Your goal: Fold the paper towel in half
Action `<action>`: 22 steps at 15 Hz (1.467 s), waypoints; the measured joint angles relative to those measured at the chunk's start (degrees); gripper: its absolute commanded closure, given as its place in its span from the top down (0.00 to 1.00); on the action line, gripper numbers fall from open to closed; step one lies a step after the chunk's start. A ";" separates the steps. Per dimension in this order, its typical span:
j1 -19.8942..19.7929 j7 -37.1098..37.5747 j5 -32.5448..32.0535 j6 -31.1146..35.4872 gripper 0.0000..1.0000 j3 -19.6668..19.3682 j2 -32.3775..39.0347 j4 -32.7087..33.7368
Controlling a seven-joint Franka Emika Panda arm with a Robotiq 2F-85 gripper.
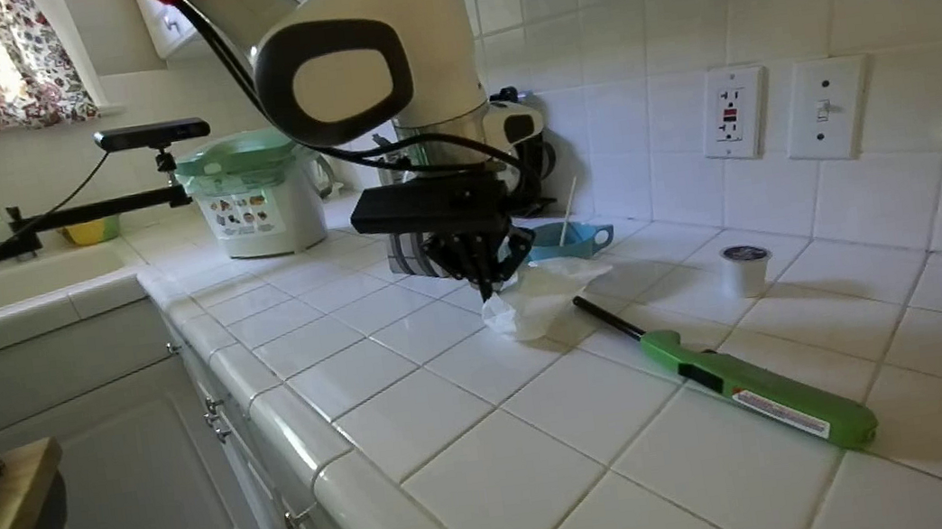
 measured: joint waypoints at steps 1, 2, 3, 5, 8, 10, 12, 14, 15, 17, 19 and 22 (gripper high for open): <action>0.00 -0.86 0.45 -0.87 0.00 -0.13 0.00 0.09; 0.00 -1.68 0.98 -1.59 0.00 -0.25 0.01 0.20; 0.00 -2.70 1.53 -2.42 0.00 -0.37 0.01 0.36; 0.00 -4.42 2.66 -3.81 0.00 -0.54 0.06 0.69; 0.09 -6.33 4.02 -5.60 0.00 -0.85 0.36 1.29; 0.29 -7.11 4.59 -5.83 0.27 -1.22 0.72 1.55; 0.65 -7.19 4.64 -5.94 0.40 -1.80 1.31 1.94; 0.89 -7.19 4.64 -5.94 0.55 -2.25 1.82 2.47; 0.92 -7.19 4.64 -5.95 0.63 -2.37 1.85 2.74; 1.19 -7.15 4.64 -5.98 0.77 -2.81 1.69 3.32; 1.85 -6.84 4.64 -6.31 0.92 -3.66 0.99 3.71; 3.37 -5.88 4.60 -7.91 1.00 -5.46 -1.20 3.73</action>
